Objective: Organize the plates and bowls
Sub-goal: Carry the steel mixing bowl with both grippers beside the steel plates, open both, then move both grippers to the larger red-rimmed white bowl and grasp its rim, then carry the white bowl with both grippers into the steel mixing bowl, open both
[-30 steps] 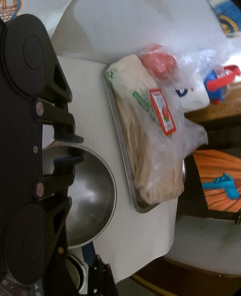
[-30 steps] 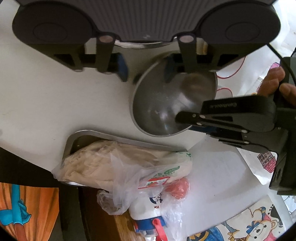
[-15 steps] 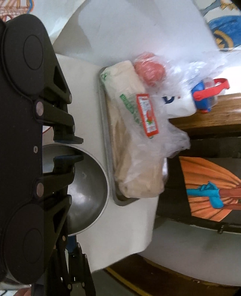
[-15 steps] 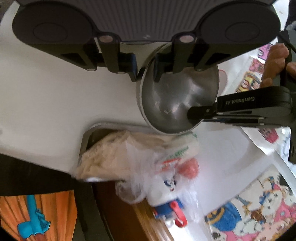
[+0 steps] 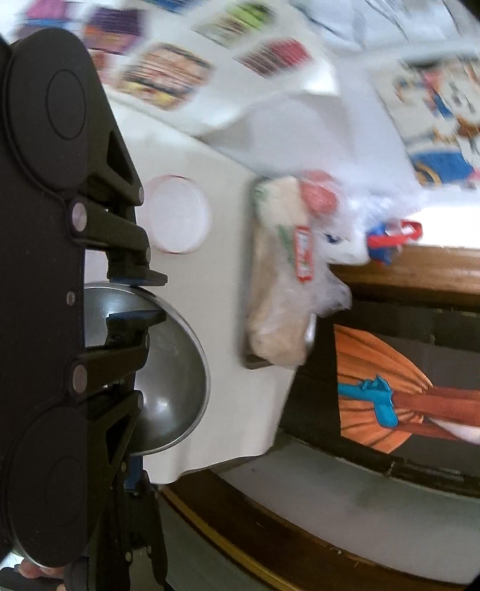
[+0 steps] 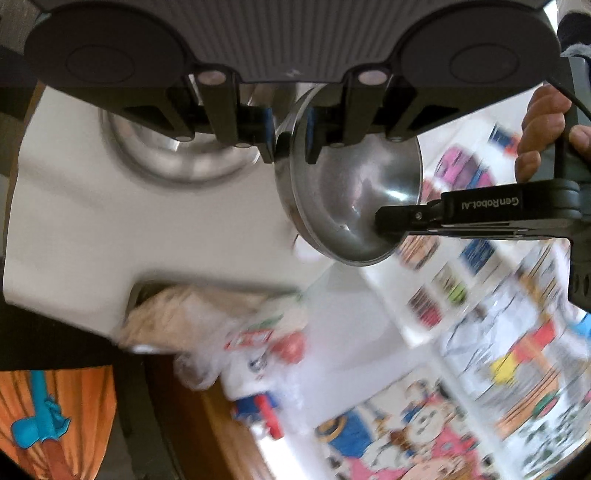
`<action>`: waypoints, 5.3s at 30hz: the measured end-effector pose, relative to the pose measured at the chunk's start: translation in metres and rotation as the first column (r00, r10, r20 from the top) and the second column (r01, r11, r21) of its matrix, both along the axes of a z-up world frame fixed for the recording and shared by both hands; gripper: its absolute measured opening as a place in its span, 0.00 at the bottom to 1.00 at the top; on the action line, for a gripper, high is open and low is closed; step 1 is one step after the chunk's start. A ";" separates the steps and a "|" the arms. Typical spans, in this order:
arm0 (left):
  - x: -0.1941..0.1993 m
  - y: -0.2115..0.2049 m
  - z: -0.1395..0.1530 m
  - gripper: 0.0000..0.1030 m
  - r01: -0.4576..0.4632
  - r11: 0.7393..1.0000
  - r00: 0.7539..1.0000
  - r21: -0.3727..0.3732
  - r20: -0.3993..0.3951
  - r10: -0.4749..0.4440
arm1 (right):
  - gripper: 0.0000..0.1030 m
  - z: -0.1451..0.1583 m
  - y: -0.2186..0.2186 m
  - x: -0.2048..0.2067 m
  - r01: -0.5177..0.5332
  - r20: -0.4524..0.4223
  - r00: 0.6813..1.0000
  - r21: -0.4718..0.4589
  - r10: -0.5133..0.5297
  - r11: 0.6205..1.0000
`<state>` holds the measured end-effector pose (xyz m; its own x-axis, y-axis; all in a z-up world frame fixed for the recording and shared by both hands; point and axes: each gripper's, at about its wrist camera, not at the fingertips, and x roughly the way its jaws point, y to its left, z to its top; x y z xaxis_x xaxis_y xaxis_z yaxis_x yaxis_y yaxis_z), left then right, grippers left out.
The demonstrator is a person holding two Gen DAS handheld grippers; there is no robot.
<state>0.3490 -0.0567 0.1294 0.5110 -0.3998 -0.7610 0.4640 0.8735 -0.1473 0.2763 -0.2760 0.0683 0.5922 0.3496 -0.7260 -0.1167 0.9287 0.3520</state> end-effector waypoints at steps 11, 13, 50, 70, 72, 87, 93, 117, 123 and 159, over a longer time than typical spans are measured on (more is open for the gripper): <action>-0.098 0.028 -0.046 0.14 -0.026 0.999 0.989 0.029 -0.144 0.030 | 0.19 -0.048 0.016 -0.063 -0.063 -0.230 0.971 0.002 0.062 0.998; -0.108 0.027 -0.057 0.14 -0.015 0.999 0.985 0.041 -0.172 0.022 | 0.19 -0.054 0.017 -0.070 -0.078 -0.267 0.961 -0.020 0.070 0.997; -0.114 0.036 -0.090 0.21 -0.033 0.999 0.960 -0.014 -0.279 0.028 | 0.47 -0.048 0.026 -0.068 -0.160 -0.186 0.973 -0.124 0.135 0.979; -0.132 0.069 -0.066 0.68 -0.108 0.992 0.986 -0.064 -0.136 0.098 | 0.82 -0.023 0.028 -0.095 -0.126 -0.080 0.990 -0.147 0.115 0.981; -0.134 0.073 -0.063 0.73 -0.119 0.990 0.987 -0.070 -0.118 0.110 | 0.89 -0.020 0.028 -0.099 -0.123 -0.063 0.991 -0.146 0.115 0.982; -0.138 0.114 -0.047 0.99 -0.342 0.912 0.917 -0.226 0.133 0.377 | 1.00 0.015 0.019 -0.105 0.045 0.408 0.910 -0.270 0.072 0.962; -0.117 0.103 -0.059 0.99 -0.492 0.859 0.776 -0.141 0.376 0.506 | 1.00 0.019 0.034 -0.050 0.021 0.474 0.872 -0.286 0.122 0.958; -0.006 0.083 -0.135 0.99 -0.397 0.900 0.913 -0.180 0.026 0.408 | 0.85 -0.071 0.066 0.092 -0.116 0.155 0.971 -0.371 0.184 0.921; -0.002 0.083 -0.140 0.94 -0.386 0.901 0.920 -0.198 -0.016 0.391 | 0.75 -0.075 0.066 0.097 -0.144 0.129 0.972 -0.336 0.196 0.931; -0.011 0.058 -0.134 0.16 -0.348 0.902 0.936 -0.256 -0.045 0.348 | 0.15 -0.082 0.082 0.089 -0.199 0.059 0.974 -0.216 0.217 0.956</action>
<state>0.3382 0.0014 -0.0051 0.6544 -0.3774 -0.6553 0.1381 0.9116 -0.3871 0.3651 -0.1940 -0.0132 0.5821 0.3179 -0.7484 -0.3353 0.9324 0.1353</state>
